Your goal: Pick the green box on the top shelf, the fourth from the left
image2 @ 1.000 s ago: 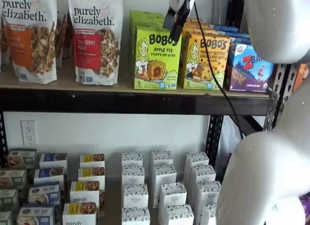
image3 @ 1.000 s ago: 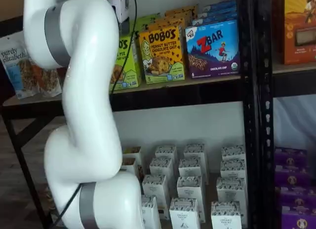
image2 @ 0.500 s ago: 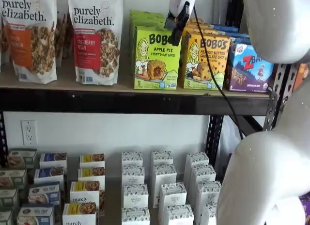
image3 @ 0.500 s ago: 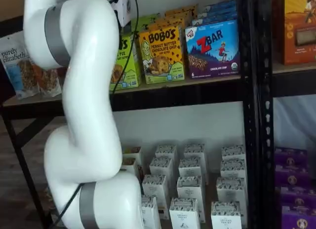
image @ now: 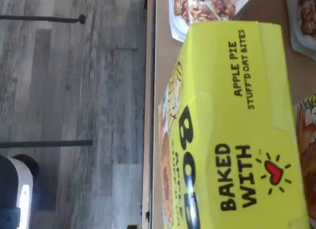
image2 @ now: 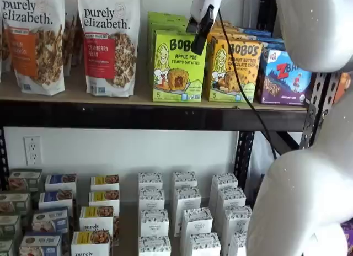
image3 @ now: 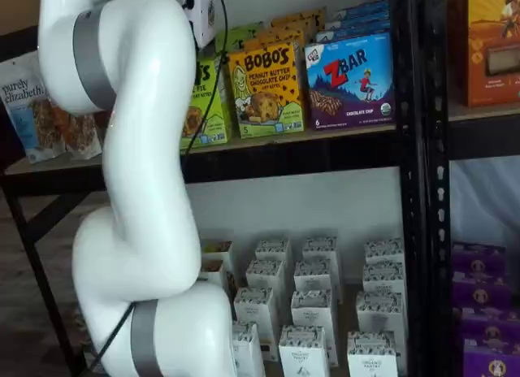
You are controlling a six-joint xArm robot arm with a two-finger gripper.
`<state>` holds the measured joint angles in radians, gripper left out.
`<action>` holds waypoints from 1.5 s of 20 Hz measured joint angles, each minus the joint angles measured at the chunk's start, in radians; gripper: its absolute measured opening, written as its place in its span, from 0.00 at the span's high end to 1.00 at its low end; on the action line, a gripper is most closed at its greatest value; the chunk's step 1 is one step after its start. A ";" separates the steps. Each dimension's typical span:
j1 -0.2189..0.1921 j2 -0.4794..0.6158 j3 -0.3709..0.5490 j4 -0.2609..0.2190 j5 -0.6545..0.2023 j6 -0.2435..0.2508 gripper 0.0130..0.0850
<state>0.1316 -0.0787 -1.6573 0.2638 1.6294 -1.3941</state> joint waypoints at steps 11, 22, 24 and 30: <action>-0.004 -0.007 0.012 0.017 -0.014 -0.003 0.28; -0.006 -0.011 0.016 0.017 -0.019 -0.005 0.28; -0.007 -0.012 0.015 0.021 -0.017 -0.005 0.33; -0.006 -0.014 0.015 0.025 -0.015 -0.003 0.50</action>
<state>0.1259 -0.0923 -1.6422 0.2893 1.6145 -1.3967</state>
